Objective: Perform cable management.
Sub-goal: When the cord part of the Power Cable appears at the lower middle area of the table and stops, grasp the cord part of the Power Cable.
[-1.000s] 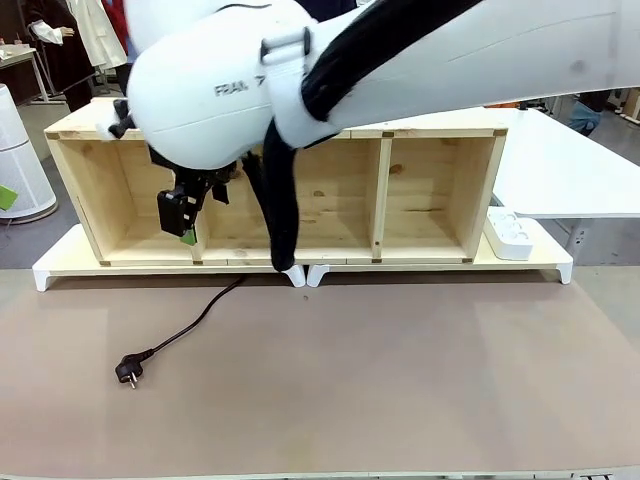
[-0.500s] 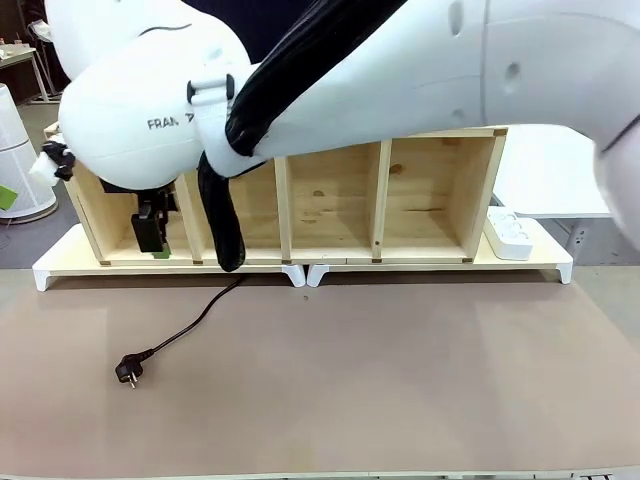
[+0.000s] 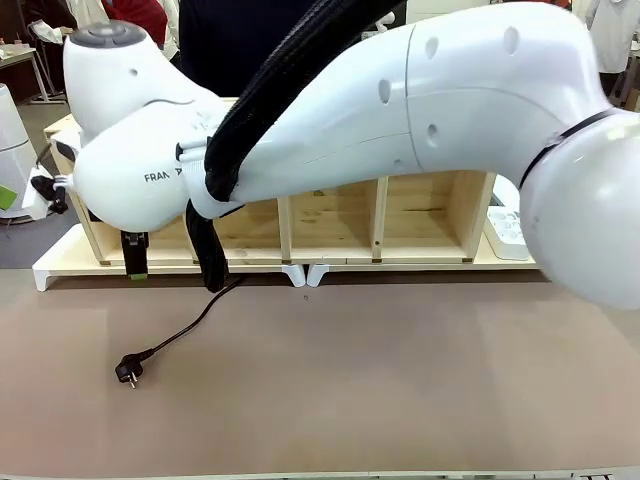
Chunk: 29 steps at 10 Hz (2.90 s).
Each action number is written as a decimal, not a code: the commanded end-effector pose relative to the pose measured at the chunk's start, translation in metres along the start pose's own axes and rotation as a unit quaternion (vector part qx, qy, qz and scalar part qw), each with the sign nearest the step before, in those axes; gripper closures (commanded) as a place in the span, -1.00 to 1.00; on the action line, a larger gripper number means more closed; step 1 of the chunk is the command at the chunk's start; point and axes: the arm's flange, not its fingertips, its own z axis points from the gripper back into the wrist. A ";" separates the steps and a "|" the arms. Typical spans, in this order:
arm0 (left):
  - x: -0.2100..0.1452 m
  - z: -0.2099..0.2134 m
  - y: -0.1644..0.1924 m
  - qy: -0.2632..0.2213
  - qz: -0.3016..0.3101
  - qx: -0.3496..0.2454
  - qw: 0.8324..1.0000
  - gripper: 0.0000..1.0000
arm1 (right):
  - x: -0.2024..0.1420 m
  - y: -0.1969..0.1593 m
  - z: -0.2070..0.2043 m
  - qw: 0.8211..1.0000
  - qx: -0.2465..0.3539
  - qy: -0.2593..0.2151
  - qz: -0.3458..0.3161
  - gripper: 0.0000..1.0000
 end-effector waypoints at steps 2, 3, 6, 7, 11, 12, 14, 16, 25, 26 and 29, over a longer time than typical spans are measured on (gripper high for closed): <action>0.000 0.001 0.001 -0.001 0.001 0.000 1.000 -1.00 | 0.005 0.001 -0.024 0.998 0.067 -0.019 0.000 -1.00; 0.000 0.001 0.001 -0.001 0.001 0.000 1.000 -1.00 | 0.009 0.003 -0.034 0.996 0.087 -0.020 0.006 -1.00; 0.000 0.001 0.001 -0.001 0.001 0.000 1.000 -1.00 | 0.015 0.012 -0.059 0.991 0.129 -0.017 0.032 -1.00; 0.000 0.001 0.001 -0.001 0.001 0.000 1.000 -1.00 | 0.018 0.013 -0.066 0.989 0.140 -0.017 0.045 -1.00; 0.000 0.001 0.001 -0.001 0.001 0.000 1.000 -1.00 | 0.022 0.019 -0.088 0.985 0.149 0.006 0.087 -1.00; 0.000 0.001 0.001 -0.001 0.001 0.000 1.000 -1.00 | 0.021 0.019 -0.093 0.984 0.153 0.017 0.087 -1.00; 0.000 0.001 0.001 -0.001 0.001 0.000 1.000 -1.00 | 0.019 0.023 -0.104 0.983 0.160 0.028 0.083 -1.00; 0.000 0.001 0.001 -0.001 0.001 0.000 1.000 -1.00 | 0.021 0.023 -0.116 0.982 0.166 0.025 0.088 -1.00; 0.000 0.001 0.001 -0.001 0.001 0.000 1.000 -1.00 | 0.024 0.018 -0.146 0.976 0.189 0.026 0.101 -1.00; 0.000 0.001 0.001 -0.001 0.001 0.000 1.000 -1.00 | 0.024 0.018 -0.147 0.976 0.190 0.029 0.105 -1.00; 0.000 0.001 0.001 -0.001 0.001 0.000 1.000 -1.00 | 0.025 0.015 -0.153 0.973 0.197 0.044 0.109 -1.00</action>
